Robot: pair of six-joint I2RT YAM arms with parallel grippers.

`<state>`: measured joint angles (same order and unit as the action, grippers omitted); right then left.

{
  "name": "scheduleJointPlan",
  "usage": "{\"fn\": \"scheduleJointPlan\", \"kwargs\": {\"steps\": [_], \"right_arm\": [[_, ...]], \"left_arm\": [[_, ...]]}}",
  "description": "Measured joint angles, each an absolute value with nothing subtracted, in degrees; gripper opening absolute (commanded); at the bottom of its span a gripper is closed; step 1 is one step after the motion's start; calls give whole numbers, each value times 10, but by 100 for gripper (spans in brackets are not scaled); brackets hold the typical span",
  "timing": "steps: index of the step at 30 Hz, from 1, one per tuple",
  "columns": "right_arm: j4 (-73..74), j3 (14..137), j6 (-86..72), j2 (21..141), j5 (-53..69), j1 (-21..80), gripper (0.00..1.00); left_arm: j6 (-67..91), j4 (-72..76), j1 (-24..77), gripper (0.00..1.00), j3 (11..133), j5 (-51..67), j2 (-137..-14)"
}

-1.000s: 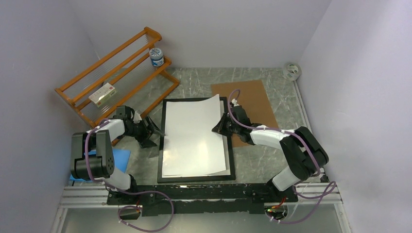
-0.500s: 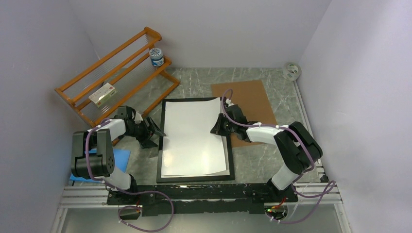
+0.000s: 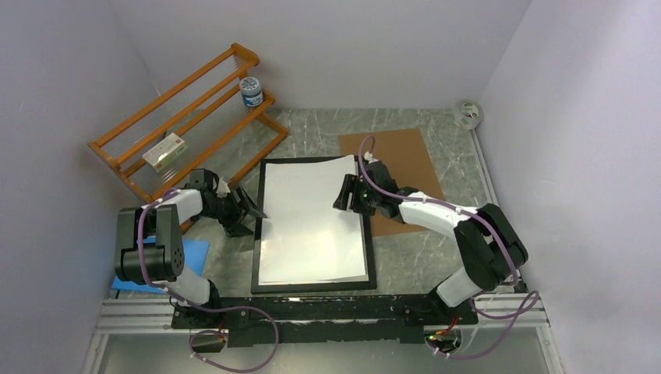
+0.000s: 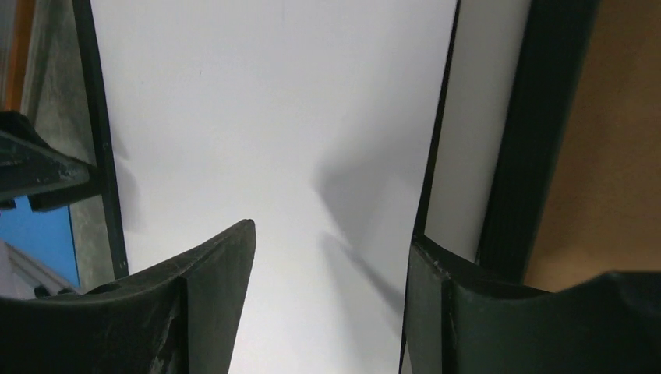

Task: Put the photo into the frame
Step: Place the photo in the photo frame.

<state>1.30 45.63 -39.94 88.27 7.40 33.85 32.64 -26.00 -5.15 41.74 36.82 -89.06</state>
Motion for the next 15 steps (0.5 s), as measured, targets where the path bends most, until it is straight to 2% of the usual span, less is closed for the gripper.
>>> {"fn": "scheduleJointPlan", "kwargs": {"steps": [4,9,15], "right_arm": [[67,493,-399,868,18,339,69],[122,527,-387,864,-26,339,58],[158,548,-391,885,-66,347,61]], "left_arm": [[326,-259,-50,77,423,363,-892],[326,-260,-50,76,425,358,-892],[326,-260,-50,76,425,357,-893]]}}
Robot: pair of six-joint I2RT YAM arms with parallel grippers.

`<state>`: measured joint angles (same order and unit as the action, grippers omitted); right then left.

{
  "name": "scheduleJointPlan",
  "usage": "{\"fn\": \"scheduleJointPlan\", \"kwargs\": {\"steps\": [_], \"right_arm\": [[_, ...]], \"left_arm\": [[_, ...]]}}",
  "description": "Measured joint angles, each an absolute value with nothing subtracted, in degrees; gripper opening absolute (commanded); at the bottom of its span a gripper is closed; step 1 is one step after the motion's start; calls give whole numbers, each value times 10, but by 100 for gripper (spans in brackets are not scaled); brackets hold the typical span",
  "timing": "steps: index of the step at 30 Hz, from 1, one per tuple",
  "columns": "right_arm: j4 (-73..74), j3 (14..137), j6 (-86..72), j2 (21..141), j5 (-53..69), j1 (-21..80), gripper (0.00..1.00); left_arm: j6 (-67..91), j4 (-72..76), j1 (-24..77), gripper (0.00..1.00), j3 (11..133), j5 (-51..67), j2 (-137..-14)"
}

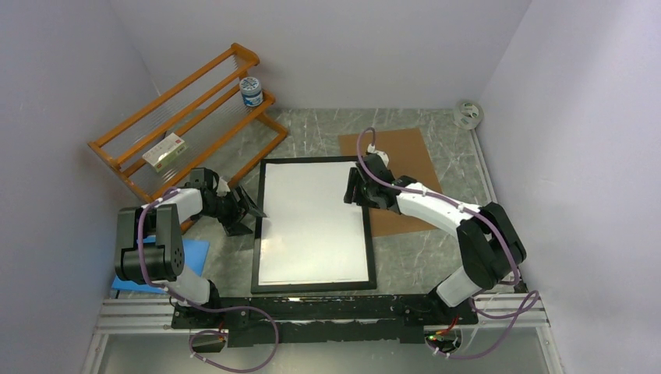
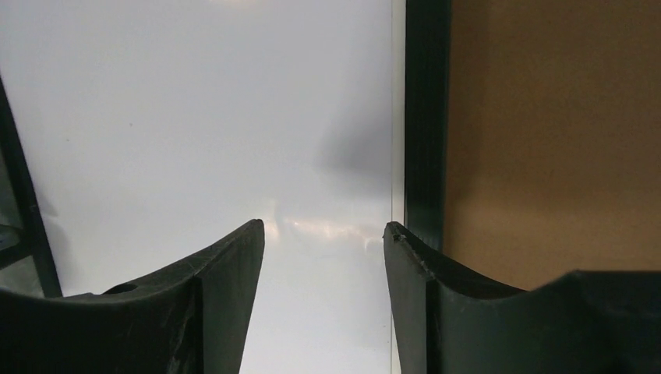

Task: Put the photo into the frame
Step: Place the photo in the photo frame.

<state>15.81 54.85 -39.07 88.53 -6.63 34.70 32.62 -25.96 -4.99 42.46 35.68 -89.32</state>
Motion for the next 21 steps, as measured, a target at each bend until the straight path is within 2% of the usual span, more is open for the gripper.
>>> {"fn": "scheduleJointPlan", "kwargs": {"steps": [4,10,15,19,21], "right_arm": [[161,548,-390,891,-67,354,59],[148,550,-396,917,-34,360,54],[149,551,-410,927,-27,359,54],[154,560,-425,927,-42,349,55],[155,563,-432,927,-52,338,55]], "left_arm": [[326,-260,-50,74,425,357,-895],[327,-259,-46,59,426,360,-903],[326,-259,-38,51,426,355,-910],[326,-260,-27,51,427,340,-911],[326,-261,-17,54,430,331,-911]]}}
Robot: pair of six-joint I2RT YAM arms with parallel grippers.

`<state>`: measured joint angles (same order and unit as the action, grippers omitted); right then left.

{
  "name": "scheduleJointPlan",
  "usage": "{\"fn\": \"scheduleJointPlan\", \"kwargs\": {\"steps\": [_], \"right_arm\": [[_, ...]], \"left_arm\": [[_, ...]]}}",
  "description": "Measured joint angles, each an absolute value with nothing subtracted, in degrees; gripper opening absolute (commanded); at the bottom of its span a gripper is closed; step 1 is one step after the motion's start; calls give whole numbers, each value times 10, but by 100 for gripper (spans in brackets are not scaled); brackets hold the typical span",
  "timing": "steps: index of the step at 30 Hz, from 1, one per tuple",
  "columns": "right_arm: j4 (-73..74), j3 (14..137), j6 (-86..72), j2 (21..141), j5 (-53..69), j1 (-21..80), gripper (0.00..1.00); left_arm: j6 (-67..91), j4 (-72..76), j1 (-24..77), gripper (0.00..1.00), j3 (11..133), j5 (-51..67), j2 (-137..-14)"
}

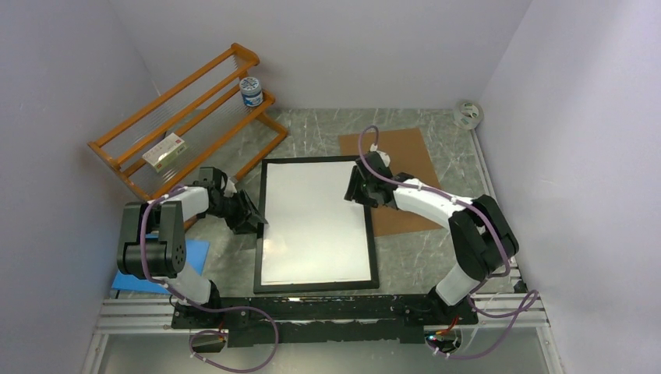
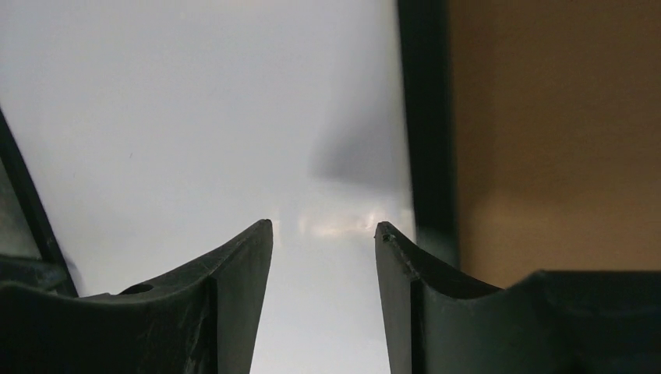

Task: Put the photo into the frame
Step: Place the photo in the photo frame.

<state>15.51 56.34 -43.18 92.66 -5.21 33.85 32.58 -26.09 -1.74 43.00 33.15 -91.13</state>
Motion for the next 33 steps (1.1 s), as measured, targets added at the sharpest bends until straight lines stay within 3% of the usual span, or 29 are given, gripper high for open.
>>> {"fn": "scheduleJointPlan", "kwargs": {"steps": [8,15,27,33], "right_arm": [[188,584,-437,913,-88,276,65],[212,609,-415,907,-113,204,67],[244,657,-341,936,-55,-30,70],[233,540,-367,897,-28,-147,70]], "left_arm": [[326,-282,23,75,458,295,-911],[314,-316,43,81,497,229,-911],[308,-353,78,81,622,167,-897],[308,-351,114,77,668,173,-924]]}}
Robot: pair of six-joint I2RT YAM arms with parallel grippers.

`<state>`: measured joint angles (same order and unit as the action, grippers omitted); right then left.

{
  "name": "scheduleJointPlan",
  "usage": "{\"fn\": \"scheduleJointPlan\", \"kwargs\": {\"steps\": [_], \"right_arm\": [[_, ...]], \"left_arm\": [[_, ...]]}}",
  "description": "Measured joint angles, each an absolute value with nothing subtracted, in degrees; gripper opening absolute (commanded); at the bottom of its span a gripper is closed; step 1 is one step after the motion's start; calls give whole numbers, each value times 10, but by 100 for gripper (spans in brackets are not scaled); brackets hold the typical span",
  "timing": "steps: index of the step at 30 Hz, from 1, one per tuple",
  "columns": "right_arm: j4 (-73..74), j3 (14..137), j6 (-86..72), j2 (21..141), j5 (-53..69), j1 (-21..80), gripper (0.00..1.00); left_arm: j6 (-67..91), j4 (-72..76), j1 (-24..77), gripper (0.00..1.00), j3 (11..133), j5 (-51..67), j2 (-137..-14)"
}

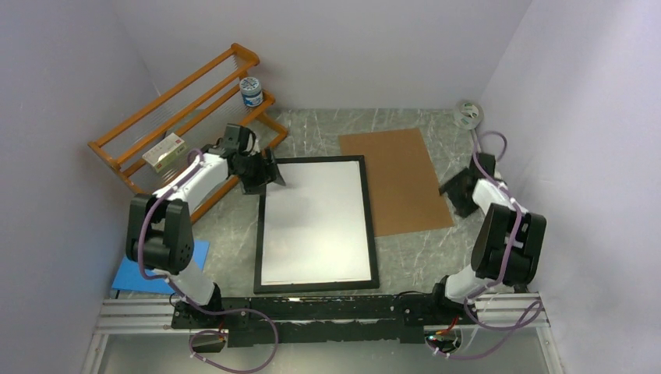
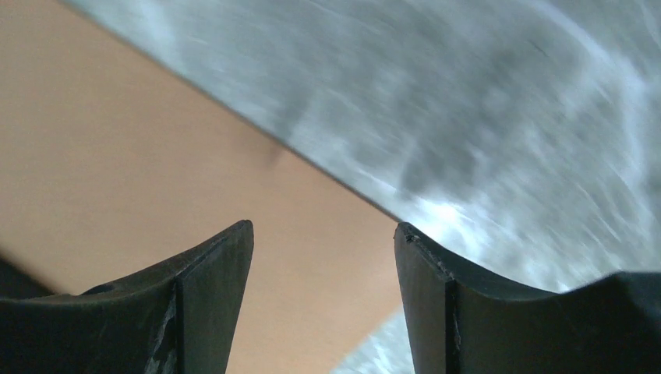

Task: Put the photo into the frame
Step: Place the photo in the photo frame, then move the photo frame to the center of the board.

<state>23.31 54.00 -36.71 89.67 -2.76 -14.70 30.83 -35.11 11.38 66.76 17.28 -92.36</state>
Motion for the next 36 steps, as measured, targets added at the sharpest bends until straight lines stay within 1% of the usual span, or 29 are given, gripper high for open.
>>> {"fn": "scheduleJointPlan", "kwargs": {"steps": [5,7,9,13,16,22,28,33,36], "right_arm": [[233,394,-404,794,2,-215,70],[226,363,-411,759,12,-227,69],[207,346,-415,745,27,-239,69],[170,341,-417,758,55,-250,66],[160,345,-418,767,69,-250,64],[183,363,-420,763,55,-228,61],[194,394,-410,760,62,-166,60],[176,441,-402,825,103,-106,57],[173,455,-400,869,116,-87,57]], "left_arm": [[306,-328,191,74,779,213,-1003],[303,-309,232,73,830,231,-1037],[295,-298,272,73,885,244,-1076],[277,-276,344,72,1005,261,-1173],[265,-271,384,72,1054,280,-1231],[262,-251,409,71,1065,339,-1275],[273,-208,427,68,1062,377,-1293],[267,-228,457,68,1085,367,-1336],[264,-244,469,67,1087,361,-1354]]}}
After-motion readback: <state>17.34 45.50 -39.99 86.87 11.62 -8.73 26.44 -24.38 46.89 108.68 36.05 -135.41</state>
